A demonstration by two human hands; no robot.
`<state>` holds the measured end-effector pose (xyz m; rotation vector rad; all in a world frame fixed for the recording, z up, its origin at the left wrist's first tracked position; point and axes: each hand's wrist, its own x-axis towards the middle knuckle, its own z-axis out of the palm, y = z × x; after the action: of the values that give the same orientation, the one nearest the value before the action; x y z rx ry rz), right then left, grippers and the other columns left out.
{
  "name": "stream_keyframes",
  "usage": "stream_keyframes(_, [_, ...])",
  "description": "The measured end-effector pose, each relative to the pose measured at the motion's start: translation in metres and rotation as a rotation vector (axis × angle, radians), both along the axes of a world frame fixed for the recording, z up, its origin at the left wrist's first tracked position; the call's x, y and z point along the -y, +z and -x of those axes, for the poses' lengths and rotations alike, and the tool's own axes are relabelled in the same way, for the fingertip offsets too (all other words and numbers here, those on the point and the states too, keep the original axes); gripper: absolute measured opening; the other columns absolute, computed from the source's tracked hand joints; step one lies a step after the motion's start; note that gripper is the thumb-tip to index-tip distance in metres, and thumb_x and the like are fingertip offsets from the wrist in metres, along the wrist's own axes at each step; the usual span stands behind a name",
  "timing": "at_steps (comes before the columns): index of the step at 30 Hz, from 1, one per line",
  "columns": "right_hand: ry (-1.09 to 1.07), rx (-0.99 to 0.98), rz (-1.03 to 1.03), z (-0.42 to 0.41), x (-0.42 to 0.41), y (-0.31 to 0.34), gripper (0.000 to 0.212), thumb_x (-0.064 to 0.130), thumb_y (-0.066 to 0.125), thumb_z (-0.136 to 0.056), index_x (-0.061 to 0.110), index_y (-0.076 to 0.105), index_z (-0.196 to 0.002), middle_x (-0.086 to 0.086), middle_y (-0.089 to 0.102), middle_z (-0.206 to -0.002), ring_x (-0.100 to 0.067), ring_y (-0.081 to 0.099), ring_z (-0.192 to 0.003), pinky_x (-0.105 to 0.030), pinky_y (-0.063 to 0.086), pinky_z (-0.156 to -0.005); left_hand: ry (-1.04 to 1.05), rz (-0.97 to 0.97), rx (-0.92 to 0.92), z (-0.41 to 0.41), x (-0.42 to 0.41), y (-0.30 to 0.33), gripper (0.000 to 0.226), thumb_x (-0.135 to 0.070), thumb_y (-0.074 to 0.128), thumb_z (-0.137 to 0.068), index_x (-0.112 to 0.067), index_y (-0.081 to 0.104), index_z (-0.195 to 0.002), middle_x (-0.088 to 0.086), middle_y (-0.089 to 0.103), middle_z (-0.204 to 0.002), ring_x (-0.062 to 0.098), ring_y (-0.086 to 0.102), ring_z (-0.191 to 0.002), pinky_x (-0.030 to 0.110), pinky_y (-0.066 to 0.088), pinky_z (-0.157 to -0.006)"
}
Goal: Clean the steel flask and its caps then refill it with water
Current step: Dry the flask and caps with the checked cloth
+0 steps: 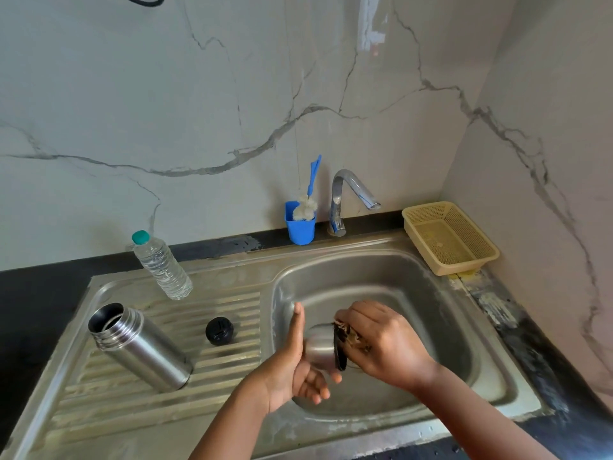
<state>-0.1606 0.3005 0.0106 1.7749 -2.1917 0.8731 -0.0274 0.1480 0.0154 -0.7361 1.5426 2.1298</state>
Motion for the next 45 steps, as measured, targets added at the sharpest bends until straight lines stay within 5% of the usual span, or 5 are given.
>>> stream_keyframes(5, [-0.25, 0.827, 0.009, -0.015, 0.0, -0.002, 0.025, 0.029, 0.076, -0.067, 0.011, 0.067, -0.082, 0.006, 0.065, -0.067, -0.01, 0.056, -0.057, -0.024, 0.044, -0.055, 0.232, 0.156, -0.309, -0.001, 0.01, -0.01, 0.08, -0.078, 0.071, -0.062, -0.051, 0.05, -0.134, 0.0, 0.053, -0.143, 0.02, 0.056, -0.125, 0.049, 0.048, -0.104])
stream_keyframes(10, [-0.26, 1.713, -0.134, -0.031, 0.0, -0.006, 0.019, 0.007, 0.069, -0.083, -0.011, 0.064, -0.083, -0.021, 0.058, -0.065, -0.025, 0.051, -0.049, -0.024, 0.035, -0.044, 0.23, 0.194, -0.439, -0.005, 0.008, -0.006, 0.053, -0.019, 0.085, -0.069, -0.025, 0.068, -0.119, 0.0, 0.066, -0.128, 0.018, 0.064, -0.11, 0.03, 0.053, -0.087])
stream_keyframes(22, [0.057, -0.412, 0.121, -0.012, -0.004, -0.004, 0.008, 0.007, 0.06, -0.094, 0.013, 0.065, -0.096, -0.001, 0.066, -0.095, -0.021, 0.056, -0.076, -0.032, 0.046, -0.068, 0.389, -0.143, 0.007, -0.004, -0.016, -0.003, 0.057, -0.045, 0.07, -0.082, 0.0, 0.067, -0.116, 0.025, 0.072, -0.104, 0.032, 0.071, -0.082, 0.031, 0.059, -0.055])
stream_keyframes(36, [-0.518, 1.447, 0.472, -0.011, -0.014, 0.001, 0.013, 0.018, 0.072, -0.088, 0.019, 0.068, -0.1, -0.008, 0.075, -0.085, -0.022, 0.071, -0.072, -0.029, 0.053, -0.052, 0.776, -0.199, -0.205, 0.005, -0.026, -0.003, 0.017, -0.03, 0.061, -0.087, -0.013, 0.059, -0.089, 0.011, 0.069, -0.082, 0.03, 0.071, -0.086, 0.055, 0.053, -0.092])
stream_keyframes(45, [-0.206, 0.17, 0.345, -0.039, -0.012, -0.02, 0.024, 0.014, 0.062, -0.091, 0.023, 0.064, -0.113, 0.008, 0.061, -0.12, -0.017, 0.055, -0.116, -0.029, 0.042, -0.093, 0.704, 0.131, -0.212, 0.012, -0.032, -0.006, 0.02, -0.008, 0.062, -0.091, -0.009, 0.077, -0.078, 0.014, 0.075, -0.092, 0.025, 0.066, -0.098, 0.037, 0.045, -0.1])
